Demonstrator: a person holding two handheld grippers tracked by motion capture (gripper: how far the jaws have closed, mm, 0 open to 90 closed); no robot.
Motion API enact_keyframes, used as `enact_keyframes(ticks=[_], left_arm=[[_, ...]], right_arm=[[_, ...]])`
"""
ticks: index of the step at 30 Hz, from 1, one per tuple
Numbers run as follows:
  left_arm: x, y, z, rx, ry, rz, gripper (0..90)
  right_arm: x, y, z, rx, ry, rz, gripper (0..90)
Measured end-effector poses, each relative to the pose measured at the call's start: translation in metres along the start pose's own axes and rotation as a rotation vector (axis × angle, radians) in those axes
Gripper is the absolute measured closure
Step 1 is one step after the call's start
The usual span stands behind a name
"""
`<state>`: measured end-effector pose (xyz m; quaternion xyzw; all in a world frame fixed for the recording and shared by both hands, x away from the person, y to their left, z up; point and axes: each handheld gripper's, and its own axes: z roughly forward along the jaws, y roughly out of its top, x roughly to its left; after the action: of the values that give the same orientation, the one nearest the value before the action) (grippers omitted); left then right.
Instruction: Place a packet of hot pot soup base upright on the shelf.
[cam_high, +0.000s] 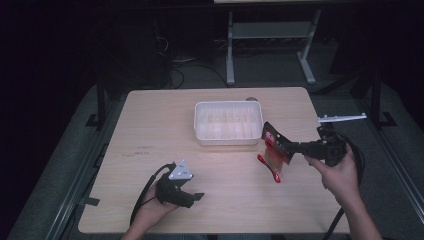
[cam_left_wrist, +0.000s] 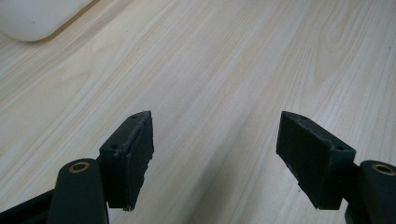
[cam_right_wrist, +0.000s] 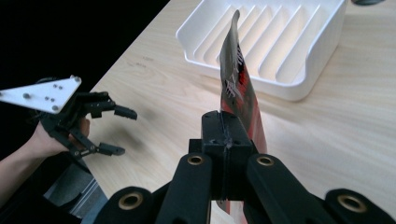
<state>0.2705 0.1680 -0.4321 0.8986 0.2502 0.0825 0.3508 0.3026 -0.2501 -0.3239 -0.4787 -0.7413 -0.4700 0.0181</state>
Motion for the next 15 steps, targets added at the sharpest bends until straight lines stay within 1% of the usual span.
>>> enact_keyframes(ticks=[5,10,15], left_arm=[[0.002,-0.004,-0.002,-0.008,-0.001,-0.011,27.1],[0.004,-0.006,-0.004,-0.017,-0.004,-0.016,26.9],[0.006,-0.009,-0.007,-0.022,-0.003,-0.027,26.9]], right_arm=[[0.008,0.018,0.003,-0.013,-0.018,-0.013,89.7],[0.011,0.039,0.008,-0.032,-0.024,-0.005,89.6],[0.012,0.060,0.017,-0.035,-0.047,-0.003,89.7]])
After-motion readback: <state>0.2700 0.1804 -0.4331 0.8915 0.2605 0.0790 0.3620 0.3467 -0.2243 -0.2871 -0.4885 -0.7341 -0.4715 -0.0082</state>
